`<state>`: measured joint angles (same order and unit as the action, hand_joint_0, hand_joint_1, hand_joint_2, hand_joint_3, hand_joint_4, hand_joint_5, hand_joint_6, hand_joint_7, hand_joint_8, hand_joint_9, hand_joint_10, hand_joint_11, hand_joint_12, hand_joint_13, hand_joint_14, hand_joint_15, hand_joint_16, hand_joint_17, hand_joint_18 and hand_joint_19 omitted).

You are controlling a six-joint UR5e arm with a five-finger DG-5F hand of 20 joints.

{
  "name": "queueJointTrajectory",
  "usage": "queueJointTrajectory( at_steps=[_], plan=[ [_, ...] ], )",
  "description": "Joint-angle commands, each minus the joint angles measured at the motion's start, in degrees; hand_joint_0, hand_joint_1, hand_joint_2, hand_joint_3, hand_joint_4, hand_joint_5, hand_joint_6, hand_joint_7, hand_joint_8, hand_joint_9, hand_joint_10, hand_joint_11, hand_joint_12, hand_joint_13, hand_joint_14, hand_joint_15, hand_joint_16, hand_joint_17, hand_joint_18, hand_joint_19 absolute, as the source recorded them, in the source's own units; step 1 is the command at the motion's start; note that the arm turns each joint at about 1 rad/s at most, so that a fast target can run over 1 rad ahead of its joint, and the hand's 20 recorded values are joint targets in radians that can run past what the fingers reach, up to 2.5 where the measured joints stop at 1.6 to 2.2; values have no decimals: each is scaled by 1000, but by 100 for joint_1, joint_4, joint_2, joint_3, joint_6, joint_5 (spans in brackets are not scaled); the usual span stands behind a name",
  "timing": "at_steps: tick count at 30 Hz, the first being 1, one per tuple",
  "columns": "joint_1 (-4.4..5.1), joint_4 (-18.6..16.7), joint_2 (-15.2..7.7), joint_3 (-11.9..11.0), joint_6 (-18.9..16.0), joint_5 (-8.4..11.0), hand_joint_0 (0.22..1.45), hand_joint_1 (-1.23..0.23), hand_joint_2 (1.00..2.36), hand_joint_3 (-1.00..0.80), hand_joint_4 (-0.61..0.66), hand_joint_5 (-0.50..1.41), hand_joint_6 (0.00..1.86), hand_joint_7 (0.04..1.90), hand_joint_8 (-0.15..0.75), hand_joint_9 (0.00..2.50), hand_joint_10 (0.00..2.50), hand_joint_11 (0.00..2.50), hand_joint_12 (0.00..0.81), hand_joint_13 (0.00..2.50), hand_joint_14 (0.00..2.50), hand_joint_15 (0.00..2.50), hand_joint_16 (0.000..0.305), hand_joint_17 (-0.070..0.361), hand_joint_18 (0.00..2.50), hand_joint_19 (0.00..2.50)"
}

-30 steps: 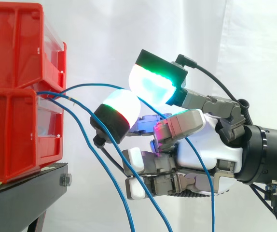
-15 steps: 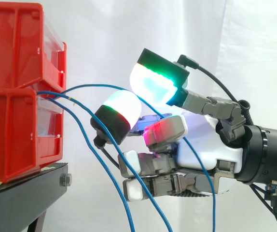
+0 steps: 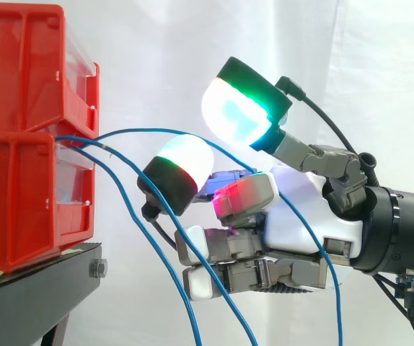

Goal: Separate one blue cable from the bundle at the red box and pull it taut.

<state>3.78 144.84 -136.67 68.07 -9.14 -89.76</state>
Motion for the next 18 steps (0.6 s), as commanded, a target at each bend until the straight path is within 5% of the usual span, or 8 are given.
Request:
queueJointTrajectory(
  at_steps=[1,10,18],
  plan=[
    [0,0,0,5,0,2,616,-707,1013,-315,132,-149,880,1059,358,1295,27,979,404,913,23,515,60,134,670,651],
    [26,0,0,5,9,2,624,-809,1021,-149,95,-130,880,1142,358,1326,27,971,403,911,23,529,60,135,667,655],
    [44,9,0,5,9,46,584,-676,1001,-475,148,-133,864,1082,352,1346,28,967,402,908,23,526,60,134,657,666]
  ],
)
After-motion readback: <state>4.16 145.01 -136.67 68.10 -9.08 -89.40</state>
